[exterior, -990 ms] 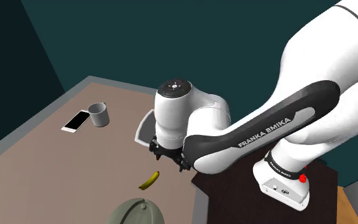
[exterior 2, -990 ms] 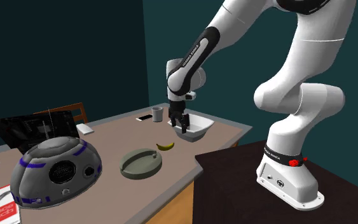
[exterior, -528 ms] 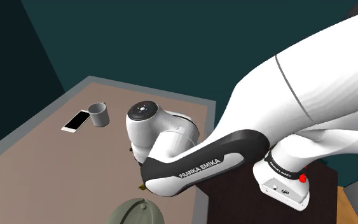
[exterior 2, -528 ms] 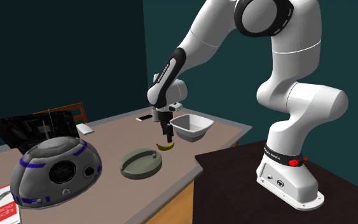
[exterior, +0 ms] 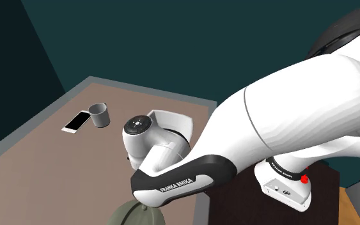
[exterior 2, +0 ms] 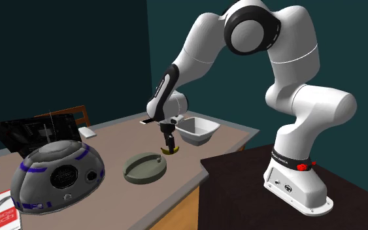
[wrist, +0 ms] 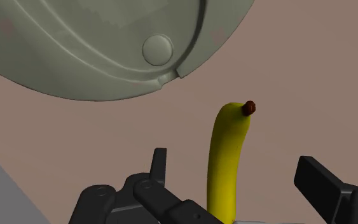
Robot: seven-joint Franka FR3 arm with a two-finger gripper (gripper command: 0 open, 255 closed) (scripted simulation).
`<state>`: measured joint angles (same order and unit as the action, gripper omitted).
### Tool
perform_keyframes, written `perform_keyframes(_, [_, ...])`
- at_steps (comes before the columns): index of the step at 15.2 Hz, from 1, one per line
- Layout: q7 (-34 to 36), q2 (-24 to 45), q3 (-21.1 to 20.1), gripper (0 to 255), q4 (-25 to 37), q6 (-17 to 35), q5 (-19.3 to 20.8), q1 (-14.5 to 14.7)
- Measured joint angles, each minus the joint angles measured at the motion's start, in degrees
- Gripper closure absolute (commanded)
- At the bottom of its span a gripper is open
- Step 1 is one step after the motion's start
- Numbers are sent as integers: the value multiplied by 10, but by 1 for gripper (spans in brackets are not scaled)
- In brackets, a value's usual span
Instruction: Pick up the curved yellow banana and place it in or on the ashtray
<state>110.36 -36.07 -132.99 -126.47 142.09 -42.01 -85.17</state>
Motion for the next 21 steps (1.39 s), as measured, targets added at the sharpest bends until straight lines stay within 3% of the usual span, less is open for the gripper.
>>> perform_keyframes(7, [-5,-10,-12,0,2,7,-11,-7])
perform_keyframes(8, [-5,-10,-12,255,2,7,-11,-7])
perform_keyframes(18, [-5,-10,-12,255,2,7,-11,-7])
perform_keyframes(21, [3,4,4,255,-2,-1,3,5])
